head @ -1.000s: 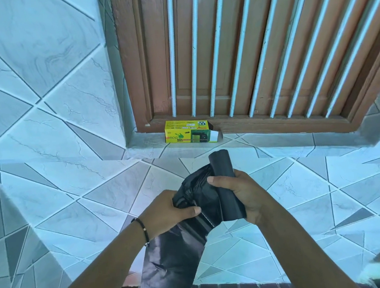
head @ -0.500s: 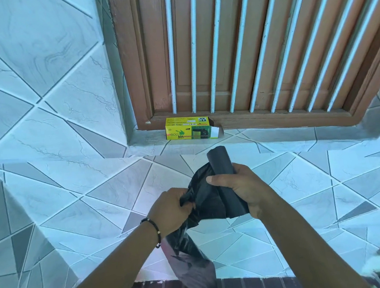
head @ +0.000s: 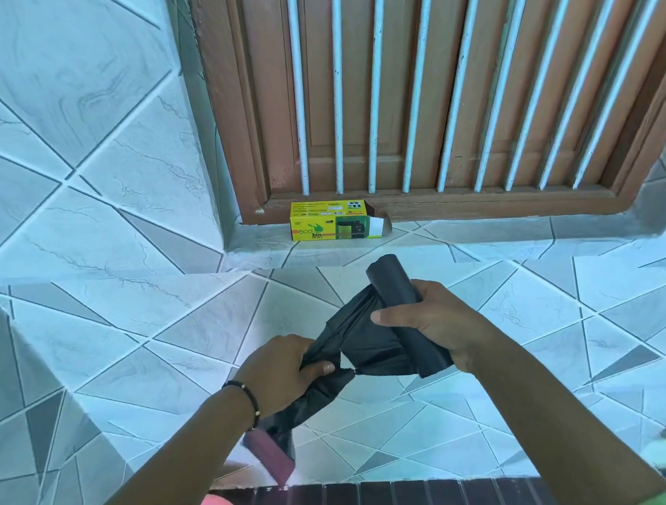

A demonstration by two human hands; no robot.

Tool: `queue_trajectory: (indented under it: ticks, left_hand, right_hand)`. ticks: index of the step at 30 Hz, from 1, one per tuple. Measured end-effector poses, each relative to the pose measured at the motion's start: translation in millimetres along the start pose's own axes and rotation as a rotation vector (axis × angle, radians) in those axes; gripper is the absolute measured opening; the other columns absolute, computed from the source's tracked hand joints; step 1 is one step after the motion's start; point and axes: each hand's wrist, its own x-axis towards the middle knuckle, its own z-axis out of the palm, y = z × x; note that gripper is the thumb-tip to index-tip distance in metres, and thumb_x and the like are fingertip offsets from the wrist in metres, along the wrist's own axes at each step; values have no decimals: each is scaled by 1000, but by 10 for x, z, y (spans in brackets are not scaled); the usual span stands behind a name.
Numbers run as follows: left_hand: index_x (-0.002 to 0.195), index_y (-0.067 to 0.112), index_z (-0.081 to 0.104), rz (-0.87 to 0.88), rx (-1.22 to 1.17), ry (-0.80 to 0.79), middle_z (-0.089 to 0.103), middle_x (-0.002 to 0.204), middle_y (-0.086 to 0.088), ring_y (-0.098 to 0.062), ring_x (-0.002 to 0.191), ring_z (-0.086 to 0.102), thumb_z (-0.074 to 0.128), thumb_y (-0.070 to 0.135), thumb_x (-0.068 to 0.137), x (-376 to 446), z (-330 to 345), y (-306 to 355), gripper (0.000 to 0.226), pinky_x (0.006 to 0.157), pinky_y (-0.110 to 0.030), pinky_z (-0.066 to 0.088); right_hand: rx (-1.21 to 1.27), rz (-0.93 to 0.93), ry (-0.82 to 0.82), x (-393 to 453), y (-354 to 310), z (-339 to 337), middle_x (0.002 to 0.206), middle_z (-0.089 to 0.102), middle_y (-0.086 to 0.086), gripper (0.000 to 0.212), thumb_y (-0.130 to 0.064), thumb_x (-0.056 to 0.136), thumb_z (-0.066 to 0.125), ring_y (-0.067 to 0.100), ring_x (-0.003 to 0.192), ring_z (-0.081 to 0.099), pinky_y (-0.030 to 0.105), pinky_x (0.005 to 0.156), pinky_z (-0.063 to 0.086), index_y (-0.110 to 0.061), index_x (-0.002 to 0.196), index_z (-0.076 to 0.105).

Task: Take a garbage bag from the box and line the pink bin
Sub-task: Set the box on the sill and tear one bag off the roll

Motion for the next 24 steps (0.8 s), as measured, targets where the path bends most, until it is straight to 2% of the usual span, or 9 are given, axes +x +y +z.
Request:
queue_trajectory:
  ticks: [3,7,9,12,14,17,19,22,24]
  left_hand:
    - [87,21,64,20,165,-7,69,85,-6,-24,77,61,50,46,88,-8,-23,2,28,59,-23,35]
    - [97,24,65,32,272,-47,71,95,-3,-24,88,64,49,48,87,4,-40,-53,30,66,-25,38]
    - [94,24,63,37,118,-92,69,87,-1,-20,81,63,50,61,80,4,-30,-84,41,64,-25,41]
    - [70,22,54,35,-180,-57,54,59,10,-3,56,48,38,81,69,0,-26,-78,61,55,-18,37]
    - [61,25,50,63,-284,14,49,49,14,0,50,44,44,66,80,31,5,-96,45,52,-16,33]
    - [61,25,56,75,-336,29,49,49,15,1,50,44,54,41,86,71,23,-173,31,53,-17,34]
    - [57,25,56,51,-342,-8,48,49,14,0,50,43,56,39,85,71,26,-217,31,52,-17,33]
    - [68,8,61,46,-243,-57,51,60,3,-9,57,46,54,43,84,94,10,-205,38,58,-23,35]
    - [62,12,55,56,-118,-90,48,57,4,-12,58,46,53,37,89,111,-34,-244,37,59,-25,35]
  right_hand:
    - [-72,15,-15,-10,-4,10,103,67,16,39,-16,73,76,31,88,67,40,76,56,-10,108,59]
    - [-136,29,-38,-35,1,11,103,67,16,40,-18,73,77,30,88,68,32,65,55,-10,108,59]
    - [-115,25,-35,-31,16,9,104,68,15,40,-17,73,77,30,88,68,34,66,56,-10,108,60]
    - [-60,15,-23,-16,42,2,104,68,16,35,-16,75,76,28,85,69,35,69,57,-11,106,61]
    - [-42,8,-17,-9,62,4,104,69,16,34,-16,75,75,27,84,69,36,71,57,-11,106,61]
    - [-65,7,6,22,85,-14,105,68,18,37,-17,73,77,32,91,68,42,80,57,-10,106,61]
    - [-100,2,2,46,77,-45,105,68,20,38,-18,72,78,34,92,68,46,83,57,-9,105,62]
    - [-157,-7,-15,76,81,-44,103,67,21,43,-22,66,80,35,90,68,47,82,57,-9,103,62]
    - [-224,-13,-2,79,81,-42,101,68,18,44,-22,64,80,33,89,68,45,82,57,-10,103,62]
